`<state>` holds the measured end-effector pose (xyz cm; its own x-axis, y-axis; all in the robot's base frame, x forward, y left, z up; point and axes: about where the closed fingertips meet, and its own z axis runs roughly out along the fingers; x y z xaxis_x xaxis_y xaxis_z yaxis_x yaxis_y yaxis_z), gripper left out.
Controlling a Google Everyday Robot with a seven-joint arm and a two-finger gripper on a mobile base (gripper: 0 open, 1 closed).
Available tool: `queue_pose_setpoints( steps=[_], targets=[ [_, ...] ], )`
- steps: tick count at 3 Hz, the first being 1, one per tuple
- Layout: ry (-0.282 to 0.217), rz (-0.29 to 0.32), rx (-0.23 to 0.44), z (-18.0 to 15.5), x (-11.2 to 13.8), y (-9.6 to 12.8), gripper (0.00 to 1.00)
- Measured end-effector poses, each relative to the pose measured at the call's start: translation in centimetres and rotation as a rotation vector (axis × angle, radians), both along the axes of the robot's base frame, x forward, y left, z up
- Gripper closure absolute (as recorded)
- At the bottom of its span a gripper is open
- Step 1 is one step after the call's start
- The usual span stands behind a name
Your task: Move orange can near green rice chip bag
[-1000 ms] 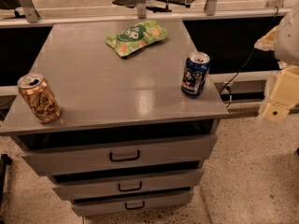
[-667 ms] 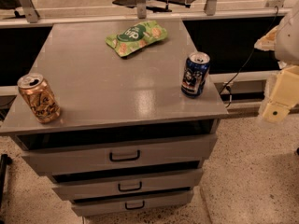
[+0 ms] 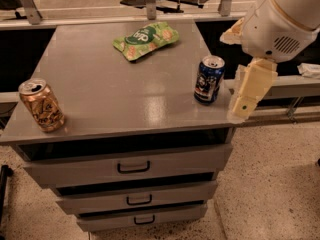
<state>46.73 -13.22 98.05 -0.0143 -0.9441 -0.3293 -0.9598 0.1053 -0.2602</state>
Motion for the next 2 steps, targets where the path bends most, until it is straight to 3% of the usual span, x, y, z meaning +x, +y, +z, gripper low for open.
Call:
queue_pose_setpoints(
  steps=[1,2],
  targets=[
    [-0.034,0.172,0.087,0.9,1.5,8.0,0.0],
    [-0.053,0.378,0.183,1.4,0.7,18.1,0.0]
  ],
)
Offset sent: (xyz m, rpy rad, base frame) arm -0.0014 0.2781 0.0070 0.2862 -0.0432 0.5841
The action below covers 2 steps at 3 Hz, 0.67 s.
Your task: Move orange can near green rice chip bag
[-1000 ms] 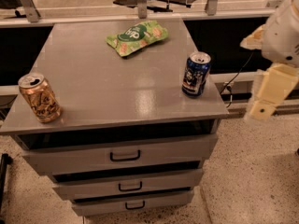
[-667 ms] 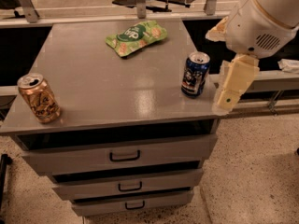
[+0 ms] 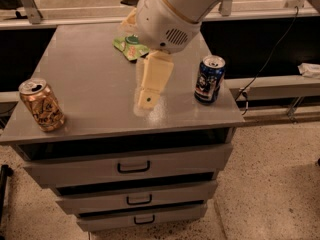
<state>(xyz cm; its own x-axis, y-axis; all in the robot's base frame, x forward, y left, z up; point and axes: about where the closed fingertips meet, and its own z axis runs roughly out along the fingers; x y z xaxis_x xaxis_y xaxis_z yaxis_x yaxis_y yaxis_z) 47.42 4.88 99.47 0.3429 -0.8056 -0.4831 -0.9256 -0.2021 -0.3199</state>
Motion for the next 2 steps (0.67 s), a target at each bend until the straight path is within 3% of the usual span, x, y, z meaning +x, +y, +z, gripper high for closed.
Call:
queue_pose_setpoints(
  steps=[1,2],
  targets=[
    [0.0,0.0,0.0,0.0,0.0,0.0,0.0],
    [-0.001,0.009,0.058,-0.1,0.4,2.0,0.0]
  ],
)
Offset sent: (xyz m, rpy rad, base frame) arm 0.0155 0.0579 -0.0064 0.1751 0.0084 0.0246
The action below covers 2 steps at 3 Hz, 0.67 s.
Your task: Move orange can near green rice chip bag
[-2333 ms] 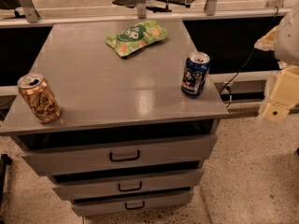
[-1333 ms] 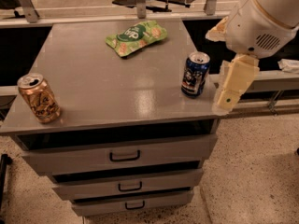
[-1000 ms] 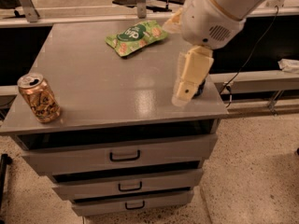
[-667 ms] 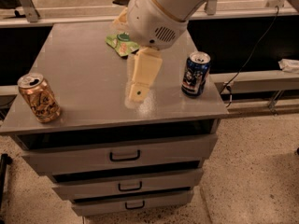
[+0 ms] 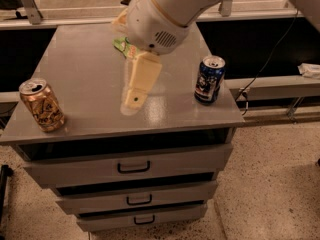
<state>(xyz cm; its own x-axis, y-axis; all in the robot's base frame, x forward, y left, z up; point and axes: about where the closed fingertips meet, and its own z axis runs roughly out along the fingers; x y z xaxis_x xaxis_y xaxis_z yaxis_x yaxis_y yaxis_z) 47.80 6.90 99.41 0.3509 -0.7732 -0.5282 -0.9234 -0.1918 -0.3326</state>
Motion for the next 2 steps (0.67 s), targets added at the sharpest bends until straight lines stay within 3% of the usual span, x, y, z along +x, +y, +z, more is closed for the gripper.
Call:
queue_pose_setpoints(
  steps=[2],
  targets=[
    [0.042,0.119,0.17,-2.9,1.0,11.1,0.0]
  ],
)
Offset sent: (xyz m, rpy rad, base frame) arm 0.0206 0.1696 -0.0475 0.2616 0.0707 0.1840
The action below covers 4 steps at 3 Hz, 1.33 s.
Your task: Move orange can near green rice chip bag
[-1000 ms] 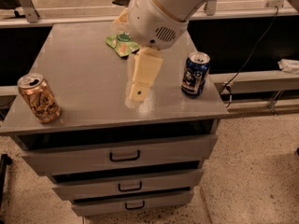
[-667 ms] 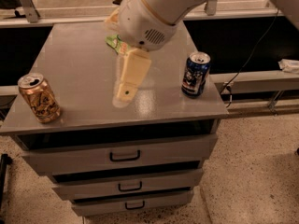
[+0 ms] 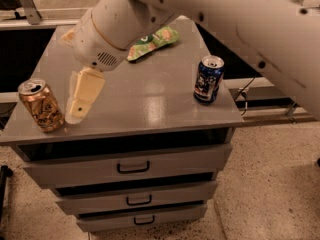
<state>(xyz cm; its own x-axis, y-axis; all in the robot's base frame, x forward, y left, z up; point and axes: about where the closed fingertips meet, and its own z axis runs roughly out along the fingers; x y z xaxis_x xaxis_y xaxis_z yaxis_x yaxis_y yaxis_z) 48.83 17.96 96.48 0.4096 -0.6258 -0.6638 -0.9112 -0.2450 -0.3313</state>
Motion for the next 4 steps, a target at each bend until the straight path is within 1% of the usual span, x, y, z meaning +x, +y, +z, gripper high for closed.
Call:
queue_pose_setpoints(
  steps=[1,2,3,4],
  targets=[
    [0.023,0.045,0.051,-1.6,0.2,4.2,0.0],
    [0.043,0.067,0.101,-3.1,1.0,7.0,0.0],
    [0.068,0.072,0.138,-4.2,1.8,8.7,0.0],
    [0.149,0.047,0.184,-5.8,2.9,9.9,0.0]
  ],
)
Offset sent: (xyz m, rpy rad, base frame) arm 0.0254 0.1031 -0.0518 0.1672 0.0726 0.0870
